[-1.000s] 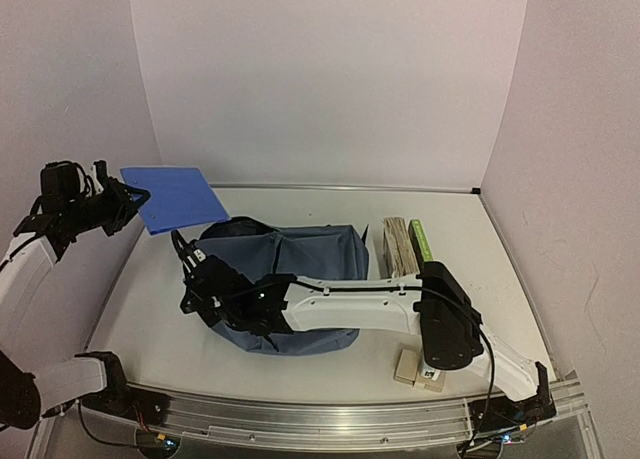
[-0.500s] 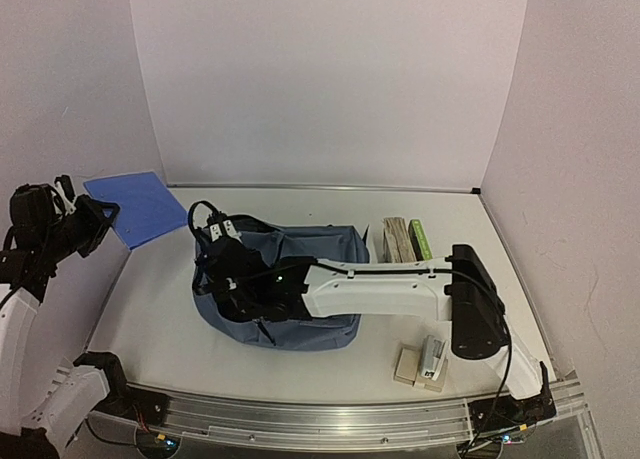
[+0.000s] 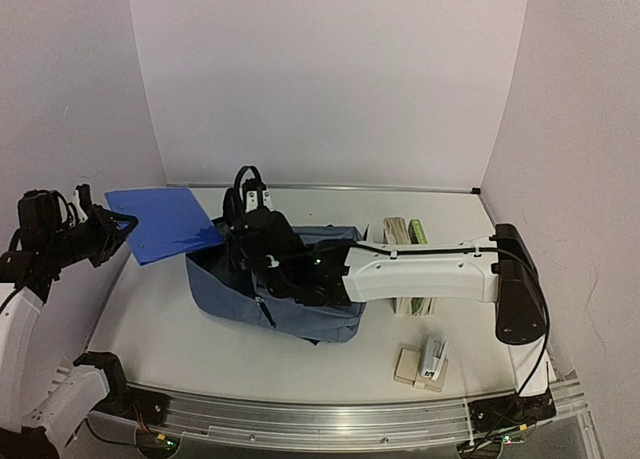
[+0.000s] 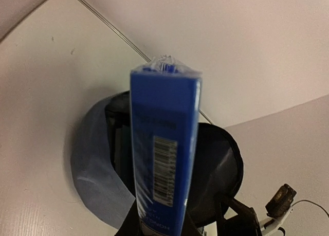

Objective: Pack the student bag
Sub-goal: Place the files in the student bag.

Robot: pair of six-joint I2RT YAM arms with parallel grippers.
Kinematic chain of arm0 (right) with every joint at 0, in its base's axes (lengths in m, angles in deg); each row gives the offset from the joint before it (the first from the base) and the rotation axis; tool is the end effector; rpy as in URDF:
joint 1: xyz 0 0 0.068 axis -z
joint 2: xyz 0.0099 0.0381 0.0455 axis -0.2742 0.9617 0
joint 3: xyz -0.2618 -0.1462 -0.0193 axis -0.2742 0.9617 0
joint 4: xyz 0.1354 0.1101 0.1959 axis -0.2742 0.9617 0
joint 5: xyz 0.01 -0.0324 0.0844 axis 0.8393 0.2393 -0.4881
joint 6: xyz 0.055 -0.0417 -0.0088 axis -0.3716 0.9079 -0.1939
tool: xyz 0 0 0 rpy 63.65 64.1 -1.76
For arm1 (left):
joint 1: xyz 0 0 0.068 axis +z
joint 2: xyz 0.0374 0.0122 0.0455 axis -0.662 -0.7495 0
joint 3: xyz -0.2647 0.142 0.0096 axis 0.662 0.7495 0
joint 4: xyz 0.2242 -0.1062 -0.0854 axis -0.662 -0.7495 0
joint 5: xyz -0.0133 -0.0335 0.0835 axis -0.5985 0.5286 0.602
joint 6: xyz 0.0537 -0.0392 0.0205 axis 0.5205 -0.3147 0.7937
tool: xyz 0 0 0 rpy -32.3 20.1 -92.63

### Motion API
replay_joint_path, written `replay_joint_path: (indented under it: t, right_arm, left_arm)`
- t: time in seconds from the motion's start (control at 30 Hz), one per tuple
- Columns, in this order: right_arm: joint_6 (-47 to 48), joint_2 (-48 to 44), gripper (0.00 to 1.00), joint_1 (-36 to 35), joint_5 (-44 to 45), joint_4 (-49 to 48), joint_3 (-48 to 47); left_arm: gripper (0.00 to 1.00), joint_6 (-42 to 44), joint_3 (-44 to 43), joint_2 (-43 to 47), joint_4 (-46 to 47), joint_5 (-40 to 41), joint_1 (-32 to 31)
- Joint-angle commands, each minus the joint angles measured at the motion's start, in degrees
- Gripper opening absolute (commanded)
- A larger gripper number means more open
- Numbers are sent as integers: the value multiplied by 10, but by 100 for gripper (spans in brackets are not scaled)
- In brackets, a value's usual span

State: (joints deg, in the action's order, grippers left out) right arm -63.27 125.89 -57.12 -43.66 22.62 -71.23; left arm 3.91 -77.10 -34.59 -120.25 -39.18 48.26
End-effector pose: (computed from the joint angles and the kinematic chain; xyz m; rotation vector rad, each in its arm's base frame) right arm 0.1887 0.5114 0.3094 -0.3409 1.8330 0.6848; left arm 0.1312 -0.0153 0.3346 -0.5144 1.9994 -0.9778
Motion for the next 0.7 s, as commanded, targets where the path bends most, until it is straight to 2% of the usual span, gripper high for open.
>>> replay_joint_path:
  t: [0.0,0.27,0.4,0.57,0.67]
  right_arm:
    - [-5,-27,0,-2,-5,-47,-10]
    - [7,-30,0,-2,-17,-58,-17]
    - [18,-28,0,-2,-39,-63,-22]
    - [23,-21,0,-2,-63,-66,-27]
    - [25,-15,0,-3,-75,-66,-32]
  left_arm:
    - [0,-12,23,-44,71,-127,1]
    - [0,4,59,-119,86,-183,0]
    - [0,-37,106,-149,172,-214,-5]
    - [0,-49,113,-198,229,-190,-46]
    - [0,-56,105,-233,266,-161,-95]
